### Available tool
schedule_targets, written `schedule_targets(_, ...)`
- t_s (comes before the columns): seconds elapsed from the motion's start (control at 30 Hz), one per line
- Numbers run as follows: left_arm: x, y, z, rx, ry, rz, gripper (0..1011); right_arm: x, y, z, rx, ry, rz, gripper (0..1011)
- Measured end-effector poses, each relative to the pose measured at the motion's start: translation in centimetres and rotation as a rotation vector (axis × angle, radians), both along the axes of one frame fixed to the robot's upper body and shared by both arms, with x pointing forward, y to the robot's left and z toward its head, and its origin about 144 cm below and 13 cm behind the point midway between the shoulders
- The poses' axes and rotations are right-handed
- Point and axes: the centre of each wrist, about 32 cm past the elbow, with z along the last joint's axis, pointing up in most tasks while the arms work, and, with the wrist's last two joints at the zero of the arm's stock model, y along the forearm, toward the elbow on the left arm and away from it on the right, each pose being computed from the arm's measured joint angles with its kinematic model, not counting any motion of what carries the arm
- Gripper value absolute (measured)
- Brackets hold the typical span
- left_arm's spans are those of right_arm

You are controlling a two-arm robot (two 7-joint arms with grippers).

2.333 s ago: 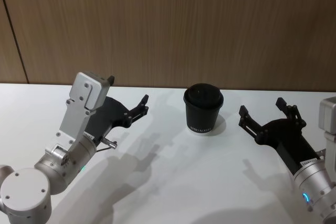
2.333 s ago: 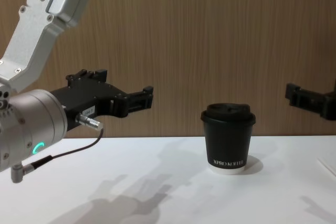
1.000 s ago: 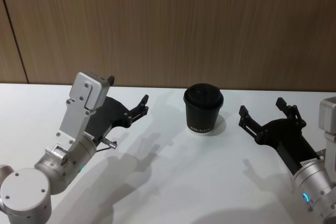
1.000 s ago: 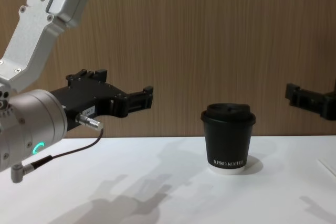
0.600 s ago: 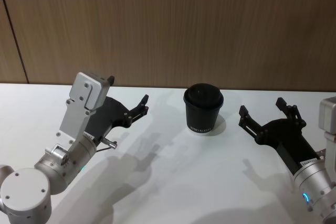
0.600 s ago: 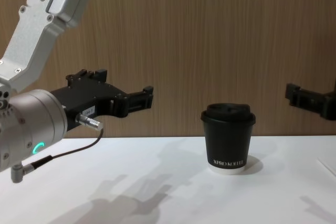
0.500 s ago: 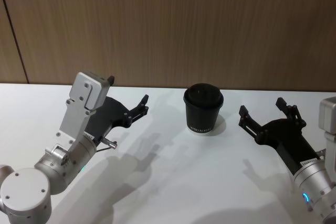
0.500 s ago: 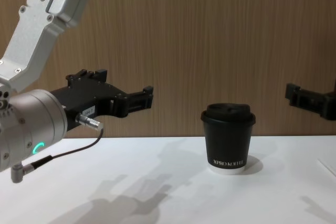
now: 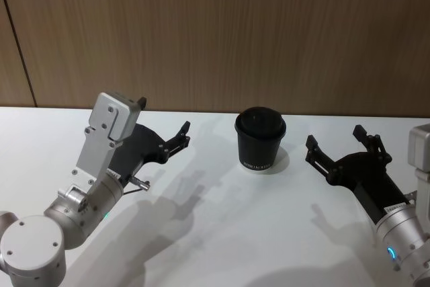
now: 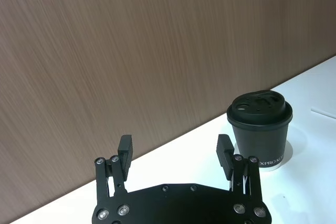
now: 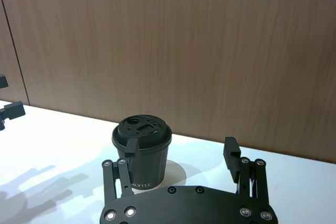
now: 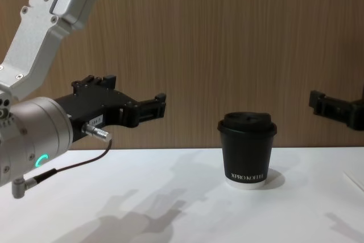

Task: Pick up the straw with one hand, pass it to the other hand, and insert it into the cup.

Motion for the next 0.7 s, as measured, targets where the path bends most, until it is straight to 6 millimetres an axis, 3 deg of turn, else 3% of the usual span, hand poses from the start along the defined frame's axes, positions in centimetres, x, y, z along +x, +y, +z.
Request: schedule_targets(0.7,0.00,0.00,0.00,0.000,0.000,0.000,1003,0.00,0.00,0.00,0.000,0.000,0.000,1001)
